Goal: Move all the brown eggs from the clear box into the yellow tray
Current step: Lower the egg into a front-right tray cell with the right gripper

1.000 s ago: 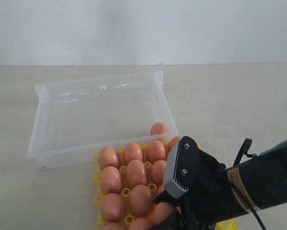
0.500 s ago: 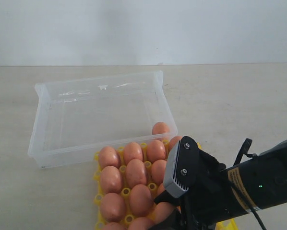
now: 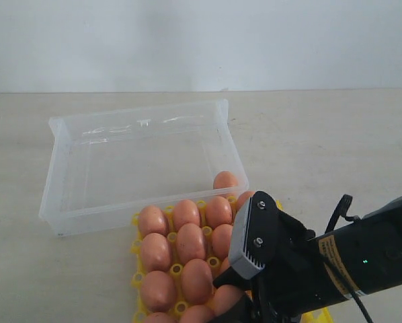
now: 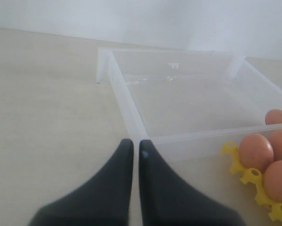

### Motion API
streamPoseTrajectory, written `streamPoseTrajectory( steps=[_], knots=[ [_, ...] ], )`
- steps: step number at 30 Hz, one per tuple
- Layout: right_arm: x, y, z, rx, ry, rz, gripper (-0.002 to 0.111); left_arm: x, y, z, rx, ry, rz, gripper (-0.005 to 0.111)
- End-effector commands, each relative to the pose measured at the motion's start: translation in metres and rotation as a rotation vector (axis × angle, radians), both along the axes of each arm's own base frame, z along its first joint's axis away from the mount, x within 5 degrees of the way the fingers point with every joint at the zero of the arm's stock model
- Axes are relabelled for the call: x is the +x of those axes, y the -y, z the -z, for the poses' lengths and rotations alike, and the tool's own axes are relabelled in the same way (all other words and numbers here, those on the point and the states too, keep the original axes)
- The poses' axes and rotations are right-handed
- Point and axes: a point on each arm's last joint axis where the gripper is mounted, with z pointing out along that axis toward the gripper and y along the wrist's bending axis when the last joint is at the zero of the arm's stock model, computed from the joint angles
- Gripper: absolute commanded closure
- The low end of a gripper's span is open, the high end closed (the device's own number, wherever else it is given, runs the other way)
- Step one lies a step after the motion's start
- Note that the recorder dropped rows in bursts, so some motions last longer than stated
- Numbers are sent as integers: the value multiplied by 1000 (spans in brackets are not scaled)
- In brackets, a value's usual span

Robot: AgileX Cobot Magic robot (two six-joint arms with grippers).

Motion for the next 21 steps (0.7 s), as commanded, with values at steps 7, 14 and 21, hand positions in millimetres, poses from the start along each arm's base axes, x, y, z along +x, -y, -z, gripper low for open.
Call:
streamPoseTrajectory(
  steps=[7, 14, 21],
  knots=[
    [2, 3, 3, -43, 30, 14, 63, 1, 0, 1, 8, 0, 2, 103],
    [2, 3, 3, -37, 27, 13, 46, 1, 0, 1, 8, 0, 2, 103],
    [4, 4, 3, -51, 30, 36, 34, 1, 0, 1, 8, 0, 2, 103]
  ],
)
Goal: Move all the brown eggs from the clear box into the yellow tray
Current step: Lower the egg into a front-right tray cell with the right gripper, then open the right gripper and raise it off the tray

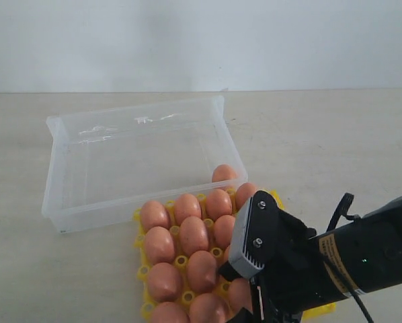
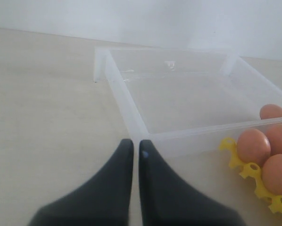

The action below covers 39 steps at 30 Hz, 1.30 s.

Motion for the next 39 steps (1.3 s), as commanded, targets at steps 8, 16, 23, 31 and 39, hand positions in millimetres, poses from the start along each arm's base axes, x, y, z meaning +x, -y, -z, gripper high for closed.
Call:
streamPoseTrajectory(
  steps=[8, 16, 23, 31, 39],
  knots=[
    [6, -2, -4, 57, -11, 83, 34, 1, 0, 1, 8, 0, 2, 103],
    [32, -18, -82, 336, 161, 145, 34, 1, 0, 1, 8, 0, 2, 103],
    [52, -23, -134, 463, 288, 219, 81, 1, 0, 1, 8, 0, 2, 103],
    [19, 4, -165, 217, 365, 220, 108, 1, 0, 1, 8, 0, 2, 103],
    [-8, -2, -157, 344, 77, 154, 109, 1, 0, 1, 8, 0, 2, 103]
  ],
)
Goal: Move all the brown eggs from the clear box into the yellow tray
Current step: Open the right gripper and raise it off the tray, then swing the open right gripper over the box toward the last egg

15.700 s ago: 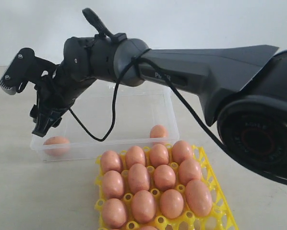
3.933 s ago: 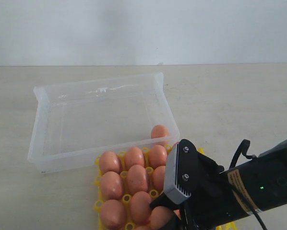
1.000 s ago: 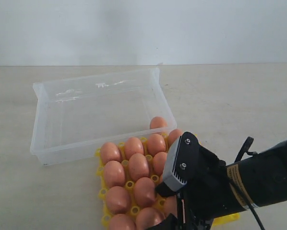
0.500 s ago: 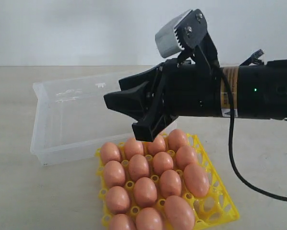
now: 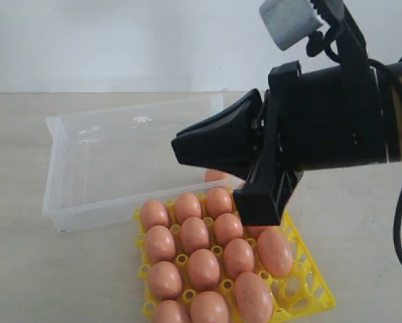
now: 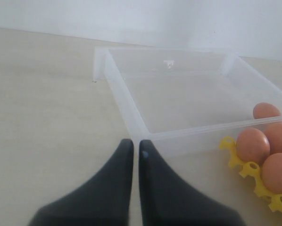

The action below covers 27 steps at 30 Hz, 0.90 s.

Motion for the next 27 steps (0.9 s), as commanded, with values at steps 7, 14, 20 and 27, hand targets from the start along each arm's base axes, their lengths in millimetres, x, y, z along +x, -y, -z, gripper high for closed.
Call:
streamPoseTrajectory(
  steps=[7, 14, 20, 27],
  knots=[
    [-12, 11, 59, -256, 84, 124, 109, 1, 0, 1, 8, 0, 2, 103],
    [3, 13, 37, -497, 445, 470, 109, 1, 0, 1, 8, 0, 2, 103],
    [-5, 14, 23, -619, 69, 571, 109, 1, 0, 1, 8, 0, 2, 103],
    [-48, 14, 28, -935, -479, 250, 109, 1, 0, 1, 8, 0, 2, 103]
  ],
)
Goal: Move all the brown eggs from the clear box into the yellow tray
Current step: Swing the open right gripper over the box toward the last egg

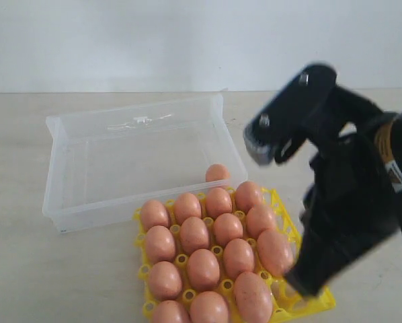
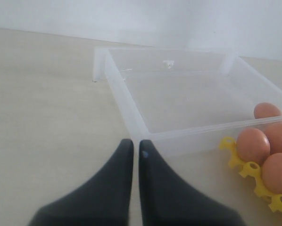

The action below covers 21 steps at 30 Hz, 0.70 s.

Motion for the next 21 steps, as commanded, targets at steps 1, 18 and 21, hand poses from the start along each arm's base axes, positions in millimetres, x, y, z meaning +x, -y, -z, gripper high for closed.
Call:
streamPoseTrajectory(
  steps=[1, 18, 21],
  knots=[
    [-22, -3, 6, -18, -275, -63, 109, 1, 0, 1, 8, 0, 2, 103],
    [-4, -43, 69, 265, -309, 9, 109, 1, 0, 1, 8, 0, 2, 103],
    [-5, -38, 78, 249, -286, 36, 109, 1, 0, 1, 8, 0, 2, 103]
  ],
)
